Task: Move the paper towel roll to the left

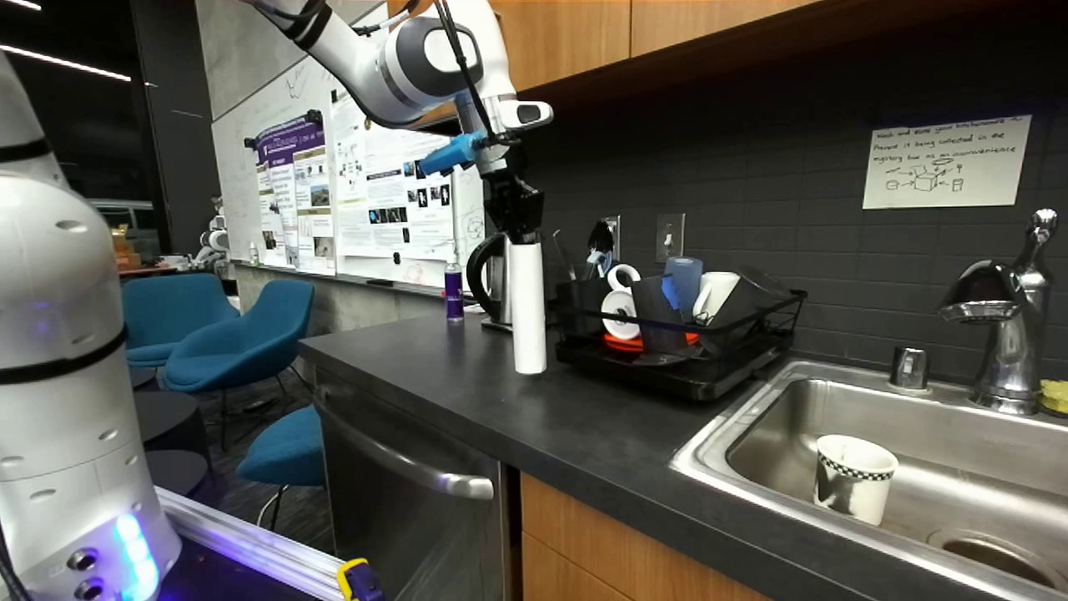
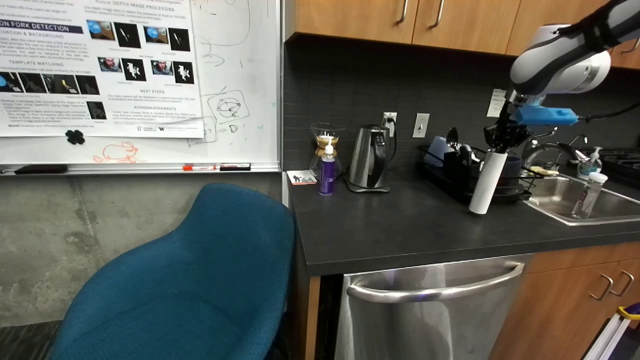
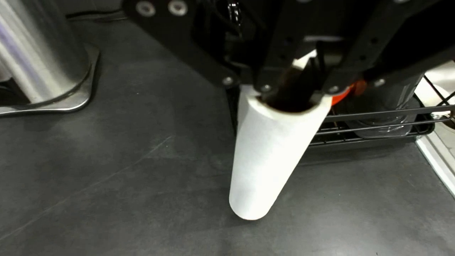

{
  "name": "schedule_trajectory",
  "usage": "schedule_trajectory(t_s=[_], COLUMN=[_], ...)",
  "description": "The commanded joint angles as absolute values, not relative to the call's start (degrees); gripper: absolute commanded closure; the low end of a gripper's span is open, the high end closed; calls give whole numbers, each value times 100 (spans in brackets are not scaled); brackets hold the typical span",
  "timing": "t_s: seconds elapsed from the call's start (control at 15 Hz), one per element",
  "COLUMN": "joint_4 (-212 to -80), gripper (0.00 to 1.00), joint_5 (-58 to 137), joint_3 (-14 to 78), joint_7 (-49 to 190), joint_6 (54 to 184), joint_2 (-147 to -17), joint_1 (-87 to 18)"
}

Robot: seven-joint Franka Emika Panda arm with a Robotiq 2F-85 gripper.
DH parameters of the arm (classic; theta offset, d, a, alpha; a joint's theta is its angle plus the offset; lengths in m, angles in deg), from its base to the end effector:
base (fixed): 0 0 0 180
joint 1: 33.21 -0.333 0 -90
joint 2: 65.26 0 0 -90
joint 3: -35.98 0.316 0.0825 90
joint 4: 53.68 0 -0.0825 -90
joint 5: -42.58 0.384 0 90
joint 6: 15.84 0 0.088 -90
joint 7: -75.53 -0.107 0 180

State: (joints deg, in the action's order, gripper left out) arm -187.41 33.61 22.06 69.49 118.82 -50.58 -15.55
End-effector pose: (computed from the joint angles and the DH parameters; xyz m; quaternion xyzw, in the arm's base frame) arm 0.4142 -0.2621 0.4621 0.9517 -0.2747 0.1230 0.0604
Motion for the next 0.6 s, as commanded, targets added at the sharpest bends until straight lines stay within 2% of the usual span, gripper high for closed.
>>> schedule_trajectory(t_s=[0.0,0.53], joint_4=[-18753,-18884], gripper=[50,50], joint_5=[3201,2947], joint_3=[2163,2185], joint_7=[6843,6302], joint_6=[11955,11915], joint_2=[-5023,-4889], joint_1=[-1424,-1196])
